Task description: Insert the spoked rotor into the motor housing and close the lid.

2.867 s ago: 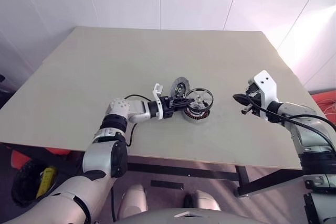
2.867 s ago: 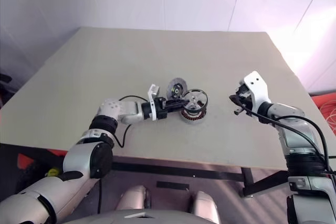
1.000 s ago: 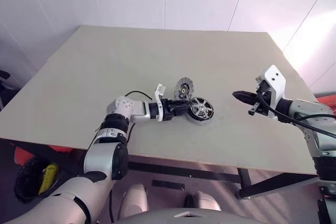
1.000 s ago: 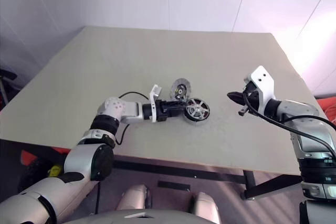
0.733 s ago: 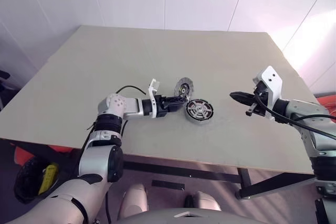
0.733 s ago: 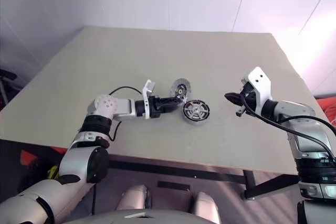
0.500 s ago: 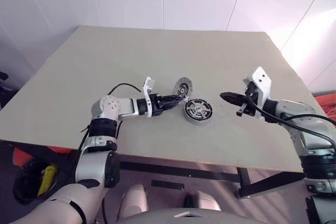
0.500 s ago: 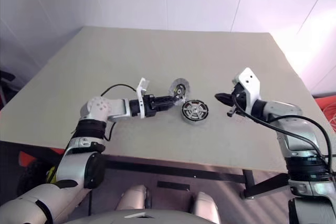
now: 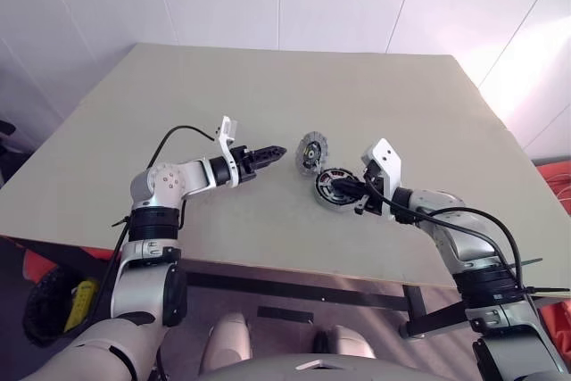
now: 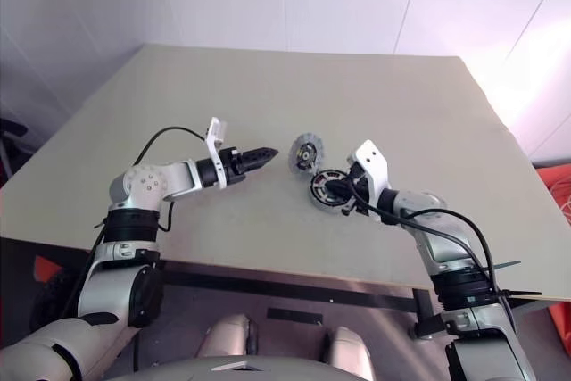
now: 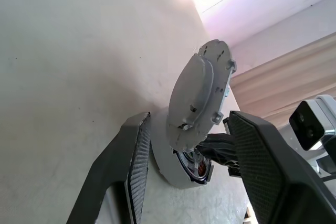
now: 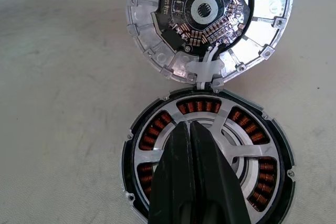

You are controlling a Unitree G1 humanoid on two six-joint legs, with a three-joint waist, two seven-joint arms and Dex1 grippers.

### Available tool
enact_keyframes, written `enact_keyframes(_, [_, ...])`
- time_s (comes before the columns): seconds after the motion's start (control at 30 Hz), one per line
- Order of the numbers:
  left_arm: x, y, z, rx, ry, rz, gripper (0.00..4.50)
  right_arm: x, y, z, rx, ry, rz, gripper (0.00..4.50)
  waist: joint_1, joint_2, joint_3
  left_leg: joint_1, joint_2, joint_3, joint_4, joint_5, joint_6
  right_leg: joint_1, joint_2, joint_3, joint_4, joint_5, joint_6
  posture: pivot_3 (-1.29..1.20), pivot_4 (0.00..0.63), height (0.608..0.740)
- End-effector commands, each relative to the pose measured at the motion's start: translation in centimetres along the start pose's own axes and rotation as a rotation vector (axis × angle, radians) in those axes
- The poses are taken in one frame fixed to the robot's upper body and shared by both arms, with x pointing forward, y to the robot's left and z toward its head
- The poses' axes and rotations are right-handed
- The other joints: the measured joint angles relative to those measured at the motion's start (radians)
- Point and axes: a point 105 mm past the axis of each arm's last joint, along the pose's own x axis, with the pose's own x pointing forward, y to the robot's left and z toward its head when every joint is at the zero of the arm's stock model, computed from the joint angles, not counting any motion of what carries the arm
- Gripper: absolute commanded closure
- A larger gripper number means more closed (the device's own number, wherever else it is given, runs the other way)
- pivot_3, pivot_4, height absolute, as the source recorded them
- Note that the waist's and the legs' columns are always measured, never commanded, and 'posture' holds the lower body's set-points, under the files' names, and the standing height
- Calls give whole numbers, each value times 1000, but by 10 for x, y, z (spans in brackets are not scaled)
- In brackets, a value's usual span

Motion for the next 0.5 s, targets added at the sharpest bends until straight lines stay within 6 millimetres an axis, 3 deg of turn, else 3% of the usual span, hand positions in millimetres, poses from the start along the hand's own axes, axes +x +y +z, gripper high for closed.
enact_keyframes(0.03, [-1,-9,11,72,-31,-14,1955,-3,-5,6,-6,-14,-20,4500,0,0,0,0,0,0,0,0,0,0,0,0,0,0,0,0,0,740])
enact_keyframes(0.23, [-1,-10,2,143,-3,-23,1955,-23,-28,32,-95,-73,-108,4500,1,0,0,-2,0,0,0,0,0,-1,0,0,0,0,0,0,0,740])
enact_keyframes(0.4, [-7,-6,14,247,-99,6,1955,-54,-55,13,-282,157,-171,4500,2,0,0,-3,0,0,0,0,0,-2,0,0,0,0,0,0,0,740])
enact_keyframes(0.5, [-9,-3,23,279,-151,37,1955,-64,-61,4,-321,242,-148,4500,0,0,0,-2,0,0,0,0,0,-2,0,0,0,0,0,0,0,740])
